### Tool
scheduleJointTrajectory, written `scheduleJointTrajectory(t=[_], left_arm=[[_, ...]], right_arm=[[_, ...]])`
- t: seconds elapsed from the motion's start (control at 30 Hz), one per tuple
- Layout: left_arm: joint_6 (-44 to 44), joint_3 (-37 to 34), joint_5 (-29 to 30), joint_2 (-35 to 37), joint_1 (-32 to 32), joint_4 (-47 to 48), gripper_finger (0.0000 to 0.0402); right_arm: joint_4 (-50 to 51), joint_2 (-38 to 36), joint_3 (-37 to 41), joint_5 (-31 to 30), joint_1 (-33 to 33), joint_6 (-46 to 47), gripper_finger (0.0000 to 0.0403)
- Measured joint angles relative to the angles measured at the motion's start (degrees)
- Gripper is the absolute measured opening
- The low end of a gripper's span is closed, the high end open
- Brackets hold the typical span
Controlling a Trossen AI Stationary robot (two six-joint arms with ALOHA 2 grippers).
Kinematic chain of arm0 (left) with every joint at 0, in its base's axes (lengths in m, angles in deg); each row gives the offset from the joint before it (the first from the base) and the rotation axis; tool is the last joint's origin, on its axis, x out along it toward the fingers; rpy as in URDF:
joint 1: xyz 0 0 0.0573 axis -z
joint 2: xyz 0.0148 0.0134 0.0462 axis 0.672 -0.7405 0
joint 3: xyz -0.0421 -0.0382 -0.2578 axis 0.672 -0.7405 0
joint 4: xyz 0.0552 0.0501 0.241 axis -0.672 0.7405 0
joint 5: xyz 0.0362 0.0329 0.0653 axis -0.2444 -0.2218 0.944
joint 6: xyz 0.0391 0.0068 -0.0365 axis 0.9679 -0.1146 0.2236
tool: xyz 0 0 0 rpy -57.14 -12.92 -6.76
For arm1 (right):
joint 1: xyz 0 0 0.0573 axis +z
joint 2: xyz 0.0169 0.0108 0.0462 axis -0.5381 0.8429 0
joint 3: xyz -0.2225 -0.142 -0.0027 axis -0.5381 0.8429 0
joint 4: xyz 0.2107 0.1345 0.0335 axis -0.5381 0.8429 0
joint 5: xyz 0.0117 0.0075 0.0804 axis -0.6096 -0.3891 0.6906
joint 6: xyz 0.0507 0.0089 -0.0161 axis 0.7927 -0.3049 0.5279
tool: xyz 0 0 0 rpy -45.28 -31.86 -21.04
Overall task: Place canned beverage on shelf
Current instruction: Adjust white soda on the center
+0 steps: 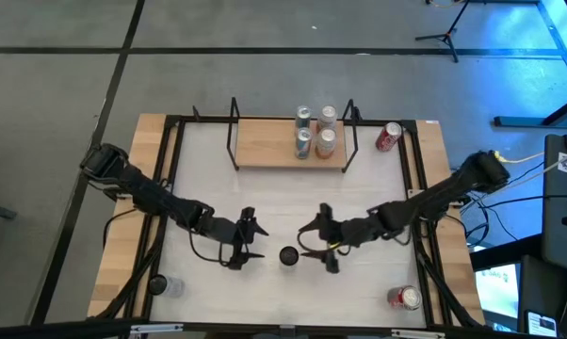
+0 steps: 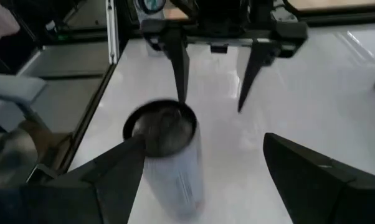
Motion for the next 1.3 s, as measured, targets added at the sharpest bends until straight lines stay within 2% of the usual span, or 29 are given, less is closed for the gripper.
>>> scheduleJointTrajectory(t=[0.27,0.5,0.67,1.07,1.3], left_arm=[[-1.3,0.0,3.6,0.0,5.2,0.1,0.0305],[-1.3,0.0,6.2,0.0,7.3,0.1,0.0305],[-1.3,0.0,6.3,0.0,7.4,0.2,0.0305],[-1.2,0.0,6.8,0.0,7.4,0.1,0.0305],[-1.0,0.0,9.4,-0.1,7.3,-0.7,0.0305]], right_arm=[[-15.3,8.5,0.0,-0.6,-0.2,-2.1,0.0321],[-19.8,11.8,0.0,0.0,-0.2,-2.1,0.0321],[-24.8,14.4,0.0,3.7,0.3,-3.7,0.0321],[-24.5,15.0,-0.2,1.5,0.2,-5.1,0.0321],[-20.3,11.5,-0.1,-5.1,0.2,-10.6,0.0321]])
